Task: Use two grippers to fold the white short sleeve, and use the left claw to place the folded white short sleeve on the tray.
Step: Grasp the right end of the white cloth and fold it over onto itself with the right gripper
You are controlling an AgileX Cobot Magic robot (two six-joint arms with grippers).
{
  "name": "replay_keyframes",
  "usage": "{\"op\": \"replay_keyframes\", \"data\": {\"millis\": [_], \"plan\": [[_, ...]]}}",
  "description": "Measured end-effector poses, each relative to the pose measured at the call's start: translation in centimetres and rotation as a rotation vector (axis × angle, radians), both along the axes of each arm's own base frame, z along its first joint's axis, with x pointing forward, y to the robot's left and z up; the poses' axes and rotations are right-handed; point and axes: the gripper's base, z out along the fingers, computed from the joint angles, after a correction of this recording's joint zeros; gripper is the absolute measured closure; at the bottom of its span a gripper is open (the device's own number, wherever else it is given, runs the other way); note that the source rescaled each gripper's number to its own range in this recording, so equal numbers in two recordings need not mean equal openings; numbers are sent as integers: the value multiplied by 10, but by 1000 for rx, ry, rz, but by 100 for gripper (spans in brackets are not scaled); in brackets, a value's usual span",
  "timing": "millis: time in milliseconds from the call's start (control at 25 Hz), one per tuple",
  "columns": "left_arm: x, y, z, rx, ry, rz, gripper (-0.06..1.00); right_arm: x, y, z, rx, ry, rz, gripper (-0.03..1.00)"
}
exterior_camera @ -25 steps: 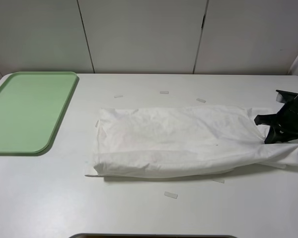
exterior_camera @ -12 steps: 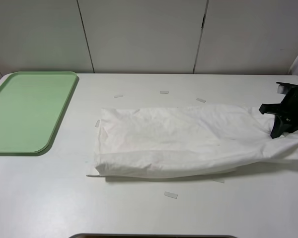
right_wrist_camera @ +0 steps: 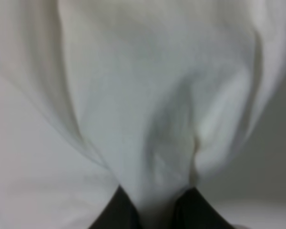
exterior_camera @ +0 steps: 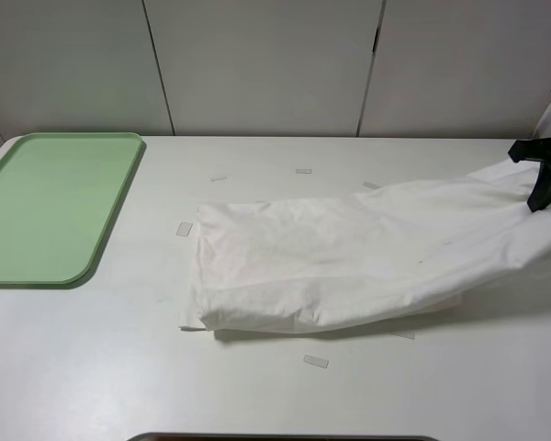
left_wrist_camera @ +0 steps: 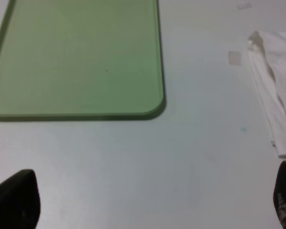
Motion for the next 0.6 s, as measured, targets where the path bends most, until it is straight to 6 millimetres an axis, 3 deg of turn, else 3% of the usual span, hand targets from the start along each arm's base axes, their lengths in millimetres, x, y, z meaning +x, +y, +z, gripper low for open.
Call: {"op": "replay_keyframes", "data": {"millis": [600], "plan": [[0, 0, 0, 0, 0, 0, -4, -32, 1, 87, -111, -137, 22, 86]]}}
